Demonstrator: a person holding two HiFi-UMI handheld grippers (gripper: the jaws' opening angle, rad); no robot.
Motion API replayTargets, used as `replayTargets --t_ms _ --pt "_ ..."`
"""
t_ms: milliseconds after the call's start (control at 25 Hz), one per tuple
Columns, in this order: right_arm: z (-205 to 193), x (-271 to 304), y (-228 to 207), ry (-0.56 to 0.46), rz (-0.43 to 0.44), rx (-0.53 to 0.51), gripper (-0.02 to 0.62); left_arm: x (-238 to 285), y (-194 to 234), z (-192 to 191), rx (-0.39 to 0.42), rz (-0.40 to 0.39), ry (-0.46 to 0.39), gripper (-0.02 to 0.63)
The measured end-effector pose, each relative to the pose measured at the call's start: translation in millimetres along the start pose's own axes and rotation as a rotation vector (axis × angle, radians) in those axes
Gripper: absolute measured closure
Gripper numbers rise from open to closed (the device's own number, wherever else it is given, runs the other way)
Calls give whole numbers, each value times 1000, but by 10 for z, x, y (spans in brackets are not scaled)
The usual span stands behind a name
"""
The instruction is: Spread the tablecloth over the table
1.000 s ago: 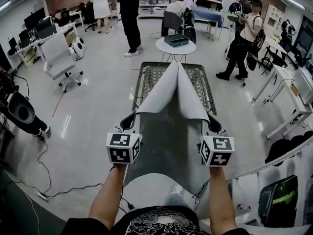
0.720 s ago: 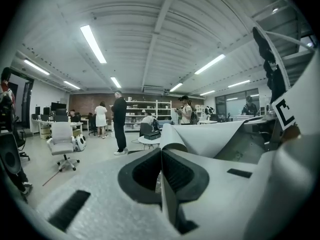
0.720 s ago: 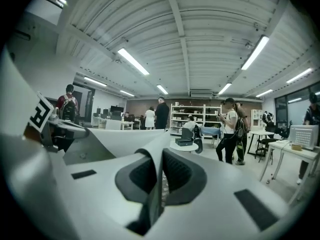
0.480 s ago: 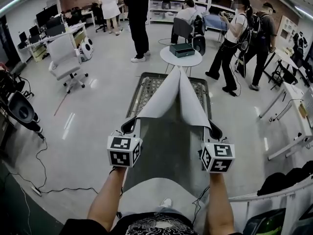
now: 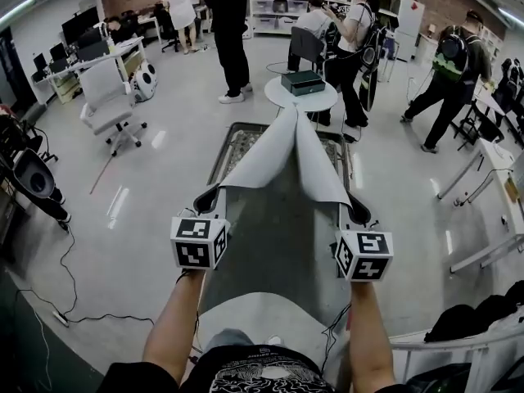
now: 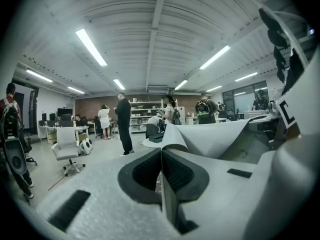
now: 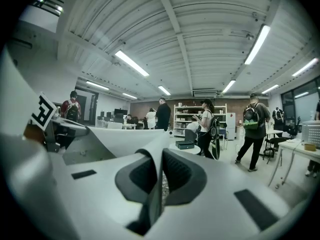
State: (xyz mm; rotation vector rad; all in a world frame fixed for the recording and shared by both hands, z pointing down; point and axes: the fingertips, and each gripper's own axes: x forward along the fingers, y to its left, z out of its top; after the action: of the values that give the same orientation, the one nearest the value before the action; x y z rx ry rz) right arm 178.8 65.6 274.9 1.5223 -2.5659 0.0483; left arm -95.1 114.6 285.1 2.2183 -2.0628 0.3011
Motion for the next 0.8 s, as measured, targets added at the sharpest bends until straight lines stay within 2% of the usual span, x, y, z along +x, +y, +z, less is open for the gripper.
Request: replayTargets --t_ms 320,800 --pt "25 513 -176 11 1 -21 588 503 178 76 1 7 -10 598" --pt "49 1849 -592 108 -91 -66 588 1965 754 258 -11 -49 11 598"
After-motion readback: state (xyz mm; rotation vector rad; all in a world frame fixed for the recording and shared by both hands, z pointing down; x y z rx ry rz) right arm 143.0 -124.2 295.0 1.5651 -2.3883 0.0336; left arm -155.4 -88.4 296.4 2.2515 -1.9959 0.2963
